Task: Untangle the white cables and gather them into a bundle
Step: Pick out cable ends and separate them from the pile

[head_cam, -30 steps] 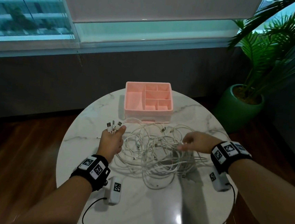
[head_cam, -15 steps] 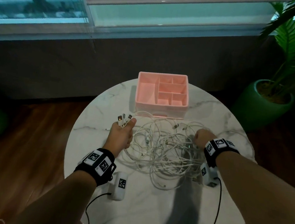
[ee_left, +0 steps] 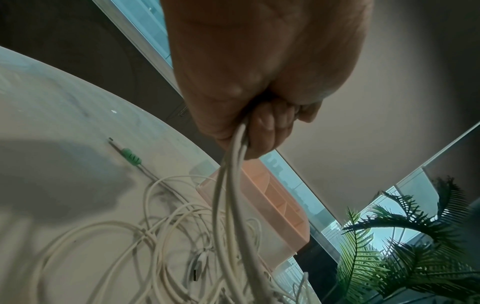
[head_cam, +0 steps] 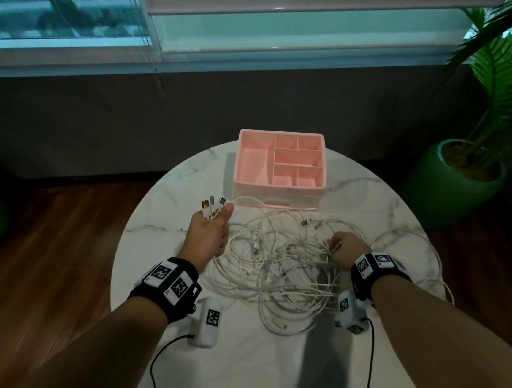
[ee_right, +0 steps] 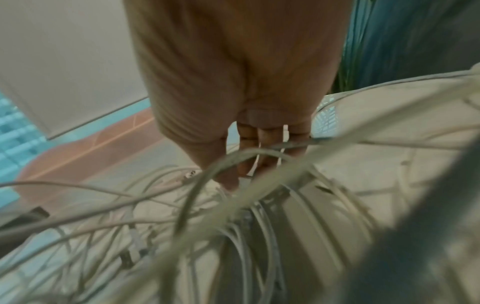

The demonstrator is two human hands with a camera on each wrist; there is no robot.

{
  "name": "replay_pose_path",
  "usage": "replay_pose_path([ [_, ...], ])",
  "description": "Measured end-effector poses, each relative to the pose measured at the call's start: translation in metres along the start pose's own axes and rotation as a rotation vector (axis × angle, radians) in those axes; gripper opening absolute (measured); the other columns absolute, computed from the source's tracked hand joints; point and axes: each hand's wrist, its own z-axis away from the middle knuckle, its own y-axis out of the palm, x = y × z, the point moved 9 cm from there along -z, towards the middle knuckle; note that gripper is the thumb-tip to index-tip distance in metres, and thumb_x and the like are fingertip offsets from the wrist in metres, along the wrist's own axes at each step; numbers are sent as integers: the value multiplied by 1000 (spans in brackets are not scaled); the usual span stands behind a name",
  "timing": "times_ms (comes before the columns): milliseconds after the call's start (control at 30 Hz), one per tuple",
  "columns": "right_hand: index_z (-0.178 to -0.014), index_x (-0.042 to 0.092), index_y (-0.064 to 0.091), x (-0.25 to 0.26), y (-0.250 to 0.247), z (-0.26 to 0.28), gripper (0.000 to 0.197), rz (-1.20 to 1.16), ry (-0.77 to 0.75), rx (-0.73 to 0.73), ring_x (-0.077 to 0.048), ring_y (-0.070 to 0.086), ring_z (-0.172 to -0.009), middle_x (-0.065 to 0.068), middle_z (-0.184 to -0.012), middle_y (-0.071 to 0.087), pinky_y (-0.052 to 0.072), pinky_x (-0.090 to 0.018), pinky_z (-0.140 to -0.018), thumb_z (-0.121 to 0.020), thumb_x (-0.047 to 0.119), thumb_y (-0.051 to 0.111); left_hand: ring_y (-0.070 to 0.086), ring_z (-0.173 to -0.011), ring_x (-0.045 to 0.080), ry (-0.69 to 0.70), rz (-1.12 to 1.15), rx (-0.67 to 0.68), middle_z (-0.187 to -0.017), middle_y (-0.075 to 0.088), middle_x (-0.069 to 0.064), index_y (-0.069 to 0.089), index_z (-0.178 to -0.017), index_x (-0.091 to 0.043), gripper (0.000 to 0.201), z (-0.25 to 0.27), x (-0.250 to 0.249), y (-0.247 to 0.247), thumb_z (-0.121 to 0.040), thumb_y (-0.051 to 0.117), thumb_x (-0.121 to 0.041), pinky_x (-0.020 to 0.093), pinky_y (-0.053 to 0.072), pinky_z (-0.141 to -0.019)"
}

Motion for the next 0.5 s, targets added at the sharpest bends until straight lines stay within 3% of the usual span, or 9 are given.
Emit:
replay_pose_path([
  [67,-73,21,61,9,-12,0,22,-113,-20,-39,-28,64,-77,-4,-75,64,46,-25,-61,-83,2,63,23,-41,12,2,1,3,-52,31,-3,35,-64,-21,46,1,-1,-1,-103,58,-32,19,18,-44],
  [133,-72,19,59,21,-25,4,25,-224,-40,-68,-26,60,-66,-5,-68,62,48,-26,-60,-80,-4,62,24,-41,12,6,-3,0,-50,32,-4,35,-64,-20,47,3,-4,-2,-103,57,-32,18,19,-42],
  [300,-73,12,56,57,-41,7,26,-455,-92,-38,-28,64,-62,-19,-74,61,52,-31,-59,-81,-12,63,24,-41,11,13,-7,2,-50,33,-6,36,-65,-20,45,6,-9,-1,-103,57,-33,18,20,-41],
  [367,-74,9,56,68,-48,10,26,-546,-114,-30,-21,66,-55,-23,-78,63,50,-25,-53,-81,-15,60,24,-41,11,15,-3,1,-49,33,-6,37,-65,-21,45,8,-11,-2,-103,57,-33,18,20,-41],
  [433,-75,9,57,77,-53,15,27,-611,-124,-8,-11,68,-55,-20,-79,67,44,-17,-46,-81,-17,58,24,-41,10,17,2,-1,-49,33,-7,37,-65,-21,45,8,-12,-3,-103,57,-33,19,20,-41],
  [500,-77,15,60,82,-55,18,25,-669,-115,24,-15,68,-68,-12,-80,70,42,-22,-57,-81,-10,59,24,-41,11,17,0,-1,-49,33,-7,37,-64,-20,46,9,-11,-4,-103,58,-34,19,20,-41],
])
